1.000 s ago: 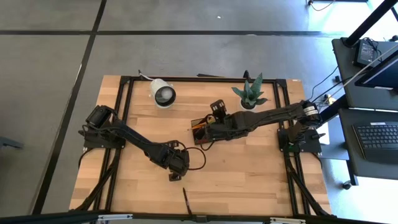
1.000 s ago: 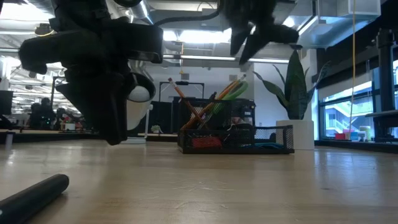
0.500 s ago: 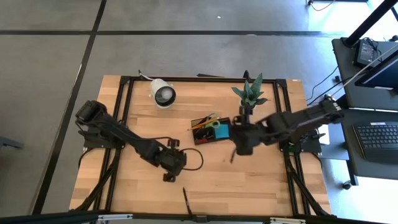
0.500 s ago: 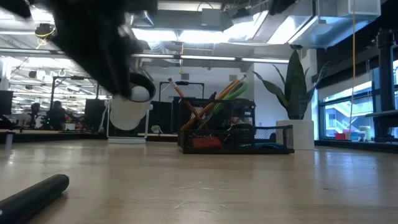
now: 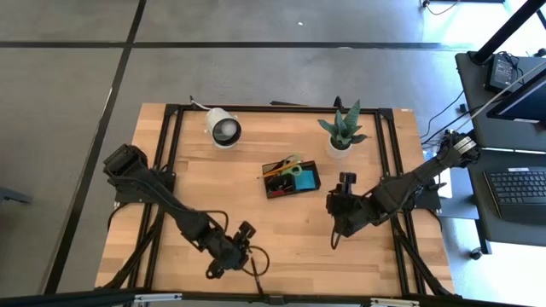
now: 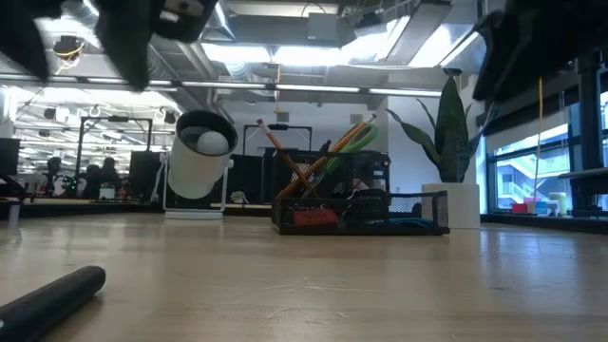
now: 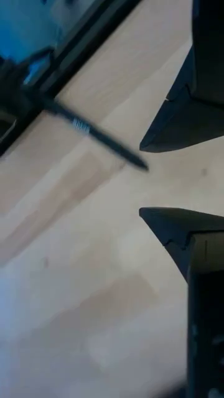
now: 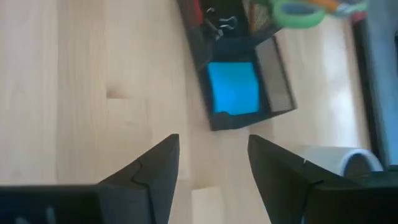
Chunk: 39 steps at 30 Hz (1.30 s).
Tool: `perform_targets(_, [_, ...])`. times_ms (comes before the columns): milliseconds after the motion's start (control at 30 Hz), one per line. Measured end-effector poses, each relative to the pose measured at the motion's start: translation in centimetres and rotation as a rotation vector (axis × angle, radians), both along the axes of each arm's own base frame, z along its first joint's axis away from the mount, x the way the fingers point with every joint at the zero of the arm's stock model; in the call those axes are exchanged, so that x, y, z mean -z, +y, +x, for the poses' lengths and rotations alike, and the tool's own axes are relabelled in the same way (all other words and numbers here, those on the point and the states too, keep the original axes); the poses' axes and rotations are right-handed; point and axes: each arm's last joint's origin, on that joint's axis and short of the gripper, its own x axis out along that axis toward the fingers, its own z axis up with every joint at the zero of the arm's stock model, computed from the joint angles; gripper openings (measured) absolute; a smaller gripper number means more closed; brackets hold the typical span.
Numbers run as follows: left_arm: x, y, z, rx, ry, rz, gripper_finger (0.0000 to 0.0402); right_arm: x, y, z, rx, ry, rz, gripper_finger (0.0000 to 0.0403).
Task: Pick and place office supplies into organizer
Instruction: Put the black pen in the desk organizer
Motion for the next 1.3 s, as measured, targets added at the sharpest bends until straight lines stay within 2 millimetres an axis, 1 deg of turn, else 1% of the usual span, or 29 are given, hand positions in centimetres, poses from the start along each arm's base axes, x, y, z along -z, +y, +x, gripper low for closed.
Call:
perform_targets(67, [0.9, -0.5, 0.2, 0.019, 0.016, -0.017, 0.0148, 0.9, 0.0, 0.0, 0.011, -0.012, 0.012, 0.0195])
perform_targets(167, [2.2, -0.9, 1.1, 0.054, 0.034, -0.061, 0.0148, 1.4, 0.0, 0.1, 0.02, -0.037, 0.028, 0.0195])
perform_targets(267, [3.5, -1.0, 2.0, 0.077, 0.052, -0.112, 0.0148, 1.3, 0.2, 0.3, 0.016, -0.058, 0.041, 0.0195])
perform_targets(367, [4.6, -1.0, 2.5, 0.085, 0.08, -0.127, 0.0148, 0.8, 0.3, 0.5, 0.012, -0.081, 0.053, 0.0195])
perform_targets(700, [7.6, -0.6, 3.5, 0.095, 0.105, -0.076, 0.0148, 0.7, 0.3, 0.6, 0.01, -0.086, 0.056, 0.0195])
perform_targets(867, [8.6, -0.3, 4.0, 0.063, 0.15, -0.105, 0.0143, 0.7, 0.3, 0.6, 0.01, -0.086, 0.056, 0.0195])
perform_targets(967, [8.9, 0.1, 4.1, -0.011, 0.193, -0.149, 0.0124, 0.7, 0.3, 0.6, 0.01, -0.085, 0.056, 0.0195])
perform_targets(1100, [9.0, 0.5, 4.3, -0.077, 0.23, -0.218, 0.0079, 0.7, 0.3, 0.5, 0.006, -0.082, 0.052, 0.0195])
perform_targets(1233, [9.0, 0.5, 4.2, -0.023, 0.252, -0.217, 0.0037, 0.7, 0.3, 0.5, -0.009, -0.076, 0.043, 0.0195])
perform_targets(1300, [9.0, 0.6, 4.0, -0.002, 0.263, -0.203, 0.0028, 0.7, 0.3, 0.5, -0.013, -0.075, 0.04, 0.0195])
